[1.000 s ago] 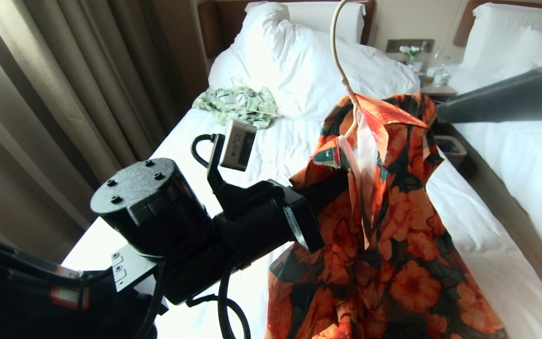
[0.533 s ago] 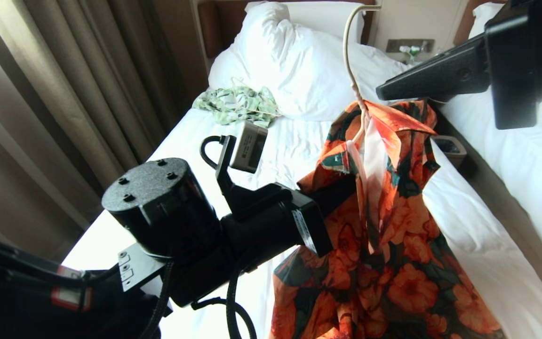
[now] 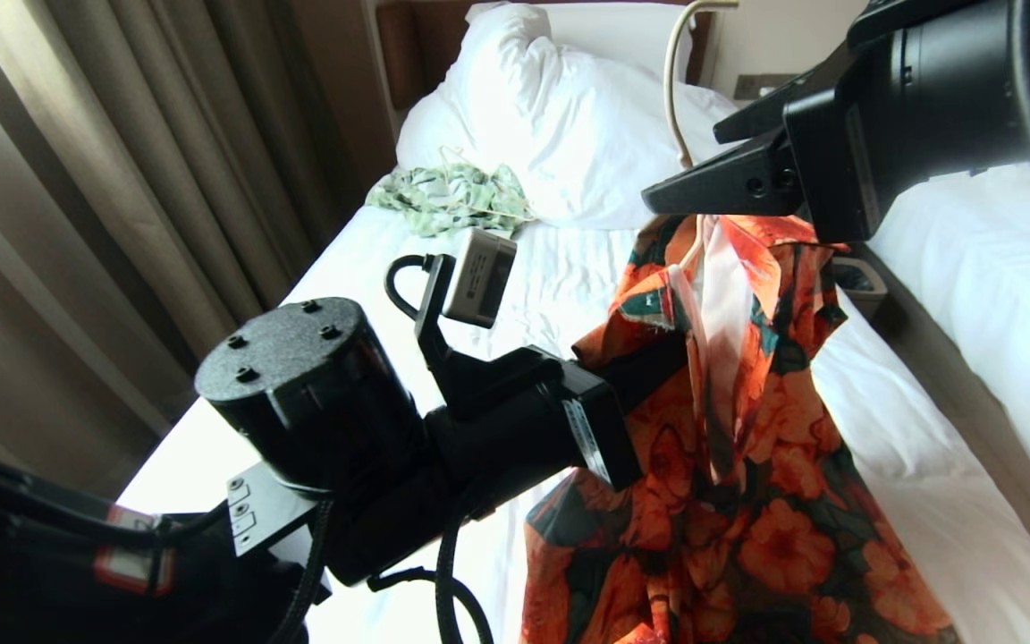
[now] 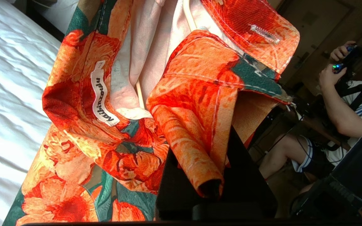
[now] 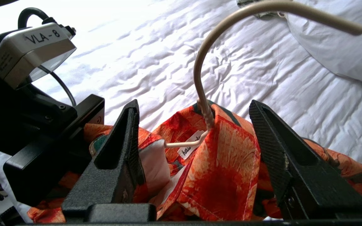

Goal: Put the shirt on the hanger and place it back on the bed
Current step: Take the clothes hanger out of the clothes

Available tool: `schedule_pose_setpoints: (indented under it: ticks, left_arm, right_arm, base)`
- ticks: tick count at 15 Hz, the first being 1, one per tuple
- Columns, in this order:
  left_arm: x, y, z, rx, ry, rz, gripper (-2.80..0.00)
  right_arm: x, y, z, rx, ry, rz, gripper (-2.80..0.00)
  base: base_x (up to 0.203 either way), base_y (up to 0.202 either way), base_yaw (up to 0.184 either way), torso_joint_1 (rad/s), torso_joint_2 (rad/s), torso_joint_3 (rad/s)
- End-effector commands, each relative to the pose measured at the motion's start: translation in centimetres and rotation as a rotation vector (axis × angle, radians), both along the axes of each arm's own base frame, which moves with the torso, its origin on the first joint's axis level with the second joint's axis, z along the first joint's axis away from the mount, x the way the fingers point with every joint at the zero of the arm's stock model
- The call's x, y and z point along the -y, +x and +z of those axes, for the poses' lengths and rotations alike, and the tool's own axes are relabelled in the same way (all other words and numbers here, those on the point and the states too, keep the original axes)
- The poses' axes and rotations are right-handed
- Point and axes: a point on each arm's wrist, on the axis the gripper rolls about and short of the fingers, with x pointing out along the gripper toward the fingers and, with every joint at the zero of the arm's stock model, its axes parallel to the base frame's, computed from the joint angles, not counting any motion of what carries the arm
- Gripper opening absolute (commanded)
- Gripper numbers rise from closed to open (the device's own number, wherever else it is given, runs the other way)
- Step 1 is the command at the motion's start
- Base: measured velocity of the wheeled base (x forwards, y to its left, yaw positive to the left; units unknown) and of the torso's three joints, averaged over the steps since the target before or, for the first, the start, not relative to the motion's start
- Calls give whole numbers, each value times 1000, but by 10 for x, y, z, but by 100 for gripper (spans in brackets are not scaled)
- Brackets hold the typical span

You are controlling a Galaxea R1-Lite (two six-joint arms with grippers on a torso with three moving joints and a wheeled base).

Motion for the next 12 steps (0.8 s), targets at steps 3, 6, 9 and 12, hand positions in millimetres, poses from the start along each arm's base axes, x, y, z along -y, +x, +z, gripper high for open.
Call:
schedule_pose_setpoints:
  ticks: [3,6,9,12]
  left_arm:
    - [0,-1,1,-1,-3,-5,-280]
    - [-1,-1,1,2,-3,-2,-280]
    - [-1,0,3,10,-3,-1,-280]
    - [-3,1,3,16,-3,3,-280]
  right_arm:
    - [-13,15,-8,6,-17,-7,0]
    - [-14,17,-12,-5,-31,-6,0]
    - [-17,22,-16,-13,-40,-11,0]
    - [-18,22,-16,-16,-42,-9,-280]
  base:
    - [0,0,0,0,0,0]
    - [0,0,0,0,0,0]
    - [0,0,0,0,0,0]
    - [0,0,0,0,0,0]
